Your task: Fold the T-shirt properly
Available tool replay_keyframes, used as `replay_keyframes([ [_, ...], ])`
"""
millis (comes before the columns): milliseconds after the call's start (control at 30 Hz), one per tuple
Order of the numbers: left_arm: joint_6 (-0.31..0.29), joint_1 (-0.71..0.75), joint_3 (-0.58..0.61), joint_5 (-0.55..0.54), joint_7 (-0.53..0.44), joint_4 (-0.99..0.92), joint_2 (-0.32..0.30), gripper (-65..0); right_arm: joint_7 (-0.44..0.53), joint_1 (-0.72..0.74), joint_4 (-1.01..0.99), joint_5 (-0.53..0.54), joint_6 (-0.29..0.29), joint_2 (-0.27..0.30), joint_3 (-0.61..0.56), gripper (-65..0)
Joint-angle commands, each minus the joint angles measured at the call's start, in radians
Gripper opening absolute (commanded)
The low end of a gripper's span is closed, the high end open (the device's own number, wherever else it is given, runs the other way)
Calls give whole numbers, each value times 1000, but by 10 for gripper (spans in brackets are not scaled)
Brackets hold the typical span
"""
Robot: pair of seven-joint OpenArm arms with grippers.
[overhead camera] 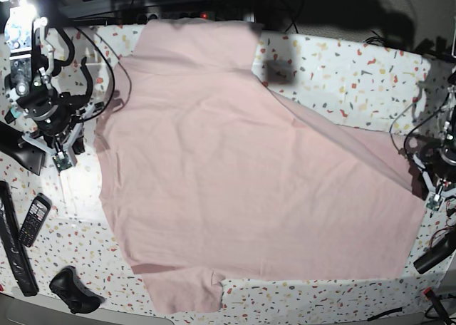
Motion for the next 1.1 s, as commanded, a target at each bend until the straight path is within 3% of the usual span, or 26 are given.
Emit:
replay_keyframes([
  [0, 22, -26, -14, 0, -16, 12, -20, -460, 17, 10, 17, 9, -4, 17, 8, -566],
  [67, 23, -34, -14, 1, -16, 12, -21, -460, 2, 11, 23, 38, -4, 21, 8, -524],
  [233, 123, -35, -14, 29, -10, 12, -20, -460, -41, 8, 83, 85, 9, 51, 8, -522],
  [300, 131, -36, -14, 85, 19, 12, -20, -460, -58, 7, 114, 89, 21, 62, 8, -522],
  [500, 134, -35, -14, 115, 37, 12, -13, -460, -121, -26, 205, 164, 149, 92, 8, -521],
  [700, 138, -35, -14, 170, 39, 12, 35, -460, -164, -108, 224, 166, 301, 103, 8, -415],
  [833, 142, -35, -14, 193, 39, 12, 62, -460, -161, -179, 224, 164, 301, 104, -2, -412],
  [900, 142, -35, -14, 192, 35, 12, 65, -460, -162, -201, 224, 135, 301, 114, -29, -412],
  [1067, 142, -35, -14, 192, 32, 12, 65, -460, -152, -205, 224, -72, 301, 195, -186, -413],
])
